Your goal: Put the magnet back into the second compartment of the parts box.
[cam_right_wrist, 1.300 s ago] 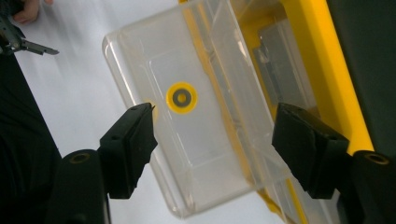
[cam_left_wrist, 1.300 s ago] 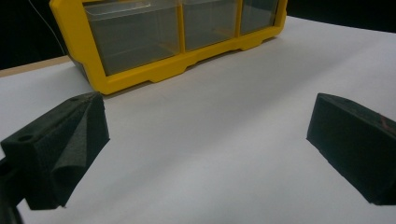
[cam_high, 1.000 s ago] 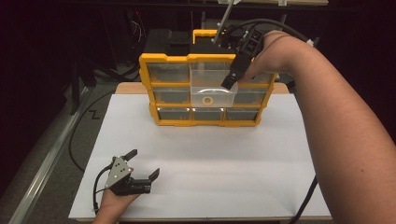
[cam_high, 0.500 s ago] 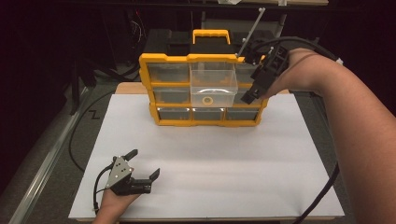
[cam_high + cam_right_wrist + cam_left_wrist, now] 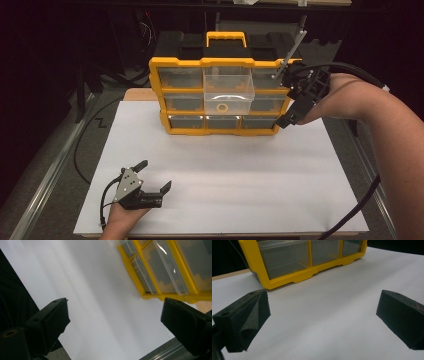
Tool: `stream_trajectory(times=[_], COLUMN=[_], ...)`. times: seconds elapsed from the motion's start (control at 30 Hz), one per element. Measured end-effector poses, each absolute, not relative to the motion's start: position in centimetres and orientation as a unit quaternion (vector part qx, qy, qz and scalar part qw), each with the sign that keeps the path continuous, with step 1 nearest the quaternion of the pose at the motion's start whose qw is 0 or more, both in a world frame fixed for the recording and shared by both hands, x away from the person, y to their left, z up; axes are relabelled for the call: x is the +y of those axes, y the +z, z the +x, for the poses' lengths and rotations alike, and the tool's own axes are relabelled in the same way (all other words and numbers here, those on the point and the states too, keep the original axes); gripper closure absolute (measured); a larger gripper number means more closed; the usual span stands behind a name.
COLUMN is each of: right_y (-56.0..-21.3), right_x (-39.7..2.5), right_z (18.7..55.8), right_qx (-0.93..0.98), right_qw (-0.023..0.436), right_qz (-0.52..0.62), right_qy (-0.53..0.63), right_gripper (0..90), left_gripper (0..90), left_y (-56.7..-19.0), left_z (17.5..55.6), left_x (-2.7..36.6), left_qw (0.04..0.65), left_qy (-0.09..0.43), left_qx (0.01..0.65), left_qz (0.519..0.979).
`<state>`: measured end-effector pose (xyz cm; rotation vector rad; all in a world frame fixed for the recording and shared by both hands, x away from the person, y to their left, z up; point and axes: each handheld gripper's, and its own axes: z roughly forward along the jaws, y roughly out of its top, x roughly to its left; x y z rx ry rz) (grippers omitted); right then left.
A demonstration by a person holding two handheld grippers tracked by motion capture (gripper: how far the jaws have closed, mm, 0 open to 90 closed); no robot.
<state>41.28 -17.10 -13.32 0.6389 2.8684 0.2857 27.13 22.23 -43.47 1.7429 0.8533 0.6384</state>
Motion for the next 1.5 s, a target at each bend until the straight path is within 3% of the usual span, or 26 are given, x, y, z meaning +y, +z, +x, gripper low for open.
stream_trajectory(times=[0.1,1.03,1.5], right_y=[-14.0,-21.9,-28.6], right_x=[-17.8,-20.3,-19.7], right_z=[40.9,40.9,41.0], right_qx=[0.967,0.961,0.962], right_qw=[0.093,0.092,0.073], right_qz=[0.219,0.250,0.254], right_qy=[0.095,0.077,0.060], right_gripper=[0.0,0.0,0.1], left_gripper=[0.2,0.2,0.2], left_y=[-43.5,-43.5,-43.5], left_z=[27.2,27.1,27.0], left_x=[22.2,22.2,22.2], left_qw=[0.523,0.520,0.520], left_qy=[0.267,0.266,0.265], left_qx=[0.357,0.359,0.358], left_qz=[0.726,0.728,0.729])
